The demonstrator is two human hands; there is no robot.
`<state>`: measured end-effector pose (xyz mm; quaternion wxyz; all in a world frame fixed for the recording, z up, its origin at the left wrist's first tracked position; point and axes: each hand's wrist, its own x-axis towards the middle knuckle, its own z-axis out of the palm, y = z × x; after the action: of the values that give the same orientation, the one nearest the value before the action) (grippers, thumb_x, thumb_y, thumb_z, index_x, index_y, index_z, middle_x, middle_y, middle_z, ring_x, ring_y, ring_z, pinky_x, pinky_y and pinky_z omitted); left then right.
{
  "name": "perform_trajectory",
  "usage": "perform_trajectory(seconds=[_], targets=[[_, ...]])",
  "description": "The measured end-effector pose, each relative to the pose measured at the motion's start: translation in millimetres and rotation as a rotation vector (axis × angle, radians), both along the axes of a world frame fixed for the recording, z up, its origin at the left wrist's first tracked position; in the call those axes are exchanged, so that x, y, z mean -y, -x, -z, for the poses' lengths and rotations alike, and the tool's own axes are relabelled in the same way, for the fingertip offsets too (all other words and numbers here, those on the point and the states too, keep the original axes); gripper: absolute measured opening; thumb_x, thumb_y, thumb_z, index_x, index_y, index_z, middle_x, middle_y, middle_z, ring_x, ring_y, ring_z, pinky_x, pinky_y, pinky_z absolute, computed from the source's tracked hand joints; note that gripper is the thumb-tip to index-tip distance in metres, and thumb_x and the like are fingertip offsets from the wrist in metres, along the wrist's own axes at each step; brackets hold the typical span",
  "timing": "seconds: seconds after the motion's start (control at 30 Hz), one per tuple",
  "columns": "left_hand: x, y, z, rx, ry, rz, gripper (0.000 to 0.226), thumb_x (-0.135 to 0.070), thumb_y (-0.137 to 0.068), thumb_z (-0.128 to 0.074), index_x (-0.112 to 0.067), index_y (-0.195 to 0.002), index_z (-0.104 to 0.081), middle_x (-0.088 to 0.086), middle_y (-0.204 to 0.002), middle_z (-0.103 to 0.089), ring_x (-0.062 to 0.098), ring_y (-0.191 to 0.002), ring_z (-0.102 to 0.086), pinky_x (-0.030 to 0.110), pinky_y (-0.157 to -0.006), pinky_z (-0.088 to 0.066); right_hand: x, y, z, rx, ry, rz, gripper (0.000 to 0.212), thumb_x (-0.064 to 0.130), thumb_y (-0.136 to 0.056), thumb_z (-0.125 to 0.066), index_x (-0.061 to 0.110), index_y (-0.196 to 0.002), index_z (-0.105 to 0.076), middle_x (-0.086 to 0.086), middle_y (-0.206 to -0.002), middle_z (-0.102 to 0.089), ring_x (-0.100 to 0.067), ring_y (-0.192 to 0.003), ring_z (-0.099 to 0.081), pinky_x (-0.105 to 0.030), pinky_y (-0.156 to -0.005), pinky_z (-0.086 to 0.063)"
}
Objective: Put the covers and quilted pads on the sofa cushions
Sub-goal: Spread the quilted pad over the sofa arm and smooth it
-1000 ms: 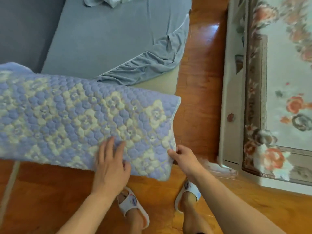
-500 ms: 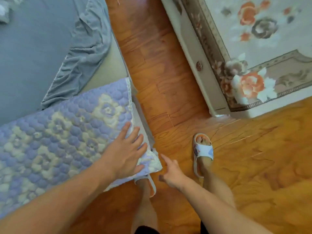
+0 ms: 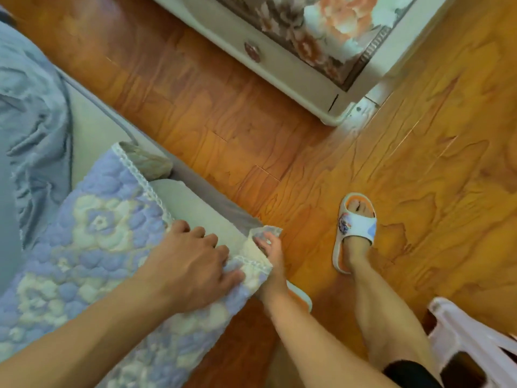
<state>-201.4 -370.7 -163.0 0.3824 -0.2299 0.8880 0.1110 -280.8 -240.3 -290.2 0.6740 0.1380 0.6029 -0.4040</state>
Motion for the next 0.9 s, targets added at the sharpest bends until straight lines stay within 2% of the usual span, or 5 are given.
perform_trajectory(seconds=[0.1,0.3,0.5,0.63,0.9], targets=[[5,19,9,0.159,-0.121,0.002,0.056,-0.066,-0.095,-0.017,-0.029,-0.098,-0.058,-0.002,-0.1,-0.059,0.022,-0.097,-0.058,0.04,-0.08,-0.039,-9,0,31,0.297,-0.09,-0.017,0.065,0.072,-0.095,-0.039,0.029,-0.14,-0.056,0.004,-0.122,-0.071,-0.016,-0.115,-0.066,-0.041,-0.107,-0.047],[23,42,39,0.503,-0.459,-0.173,0.039,-0.067,-0.088,-0.036,-0.038,-0.096,-0.061,-0.011,-0.102,-0.055,0.016,-0.105,-0.053,0.039,-0.09,-0.046,-11,0,69,0.518,-0.029,-0.002,0.073,0.073,-0.081,-0.064,0.036,-0.143,-0.051,-0.001,-0.139,-0.061,-0.023,-0.125,-0.061,-0.05,-0.109,-0.045],[31,53,35,0.5,-0.761,-0.349,0.04,-0.066,-0.09,-0.055,-0.027,-0.085,-0.062,-0.009,-0.085,-0.064,0.009,-0.078,-0.058,0.031,-0.075,-0.045,27,35,74,0.534,-0.124,-0.183,0.048,0.049,-0.089,-0.069,0.013,-0.122,-0.069,-0.013,-0.109,-0.075,-0.03,-0.102,-0.071,-0.049,-0.098,-0.053],[39,50,32,0.45,-0.402,-0.479,0.03,-0.029,-0.089,-0.055,-0.013,-0.066,-0.043,0.007,-0.072,-0.052,0.029,-0.078,-0.056,0.034,-0.057,-0.037,52,35,79,0.322,-0.218,-0.26,0.028,-0.002,-0.09,-0.049,-0.001,-0.117,-0.059,-0.02,-0.093,-0.065,-0.032,-0.086,-0.064,-0.044,-0.075,-0.053],[22,50,55,0.59,-0.195,-0.109,0.044,-0.036,-0.087,-0.044,-0.021,-0.129,-0.044,0.008,-0.123,-0.043,0.029,-0.116,-0.043,0.042,-0.089,-0.039,34,20,79,0.28,-0.051,-0.259,0.016,0.018,-0.099,-0.056,0.018,-0.1,-0.071,0.002,-0.088,-0.07,-0.009,-0.072,-0.062,-0.024,-0.062,-0.046]])
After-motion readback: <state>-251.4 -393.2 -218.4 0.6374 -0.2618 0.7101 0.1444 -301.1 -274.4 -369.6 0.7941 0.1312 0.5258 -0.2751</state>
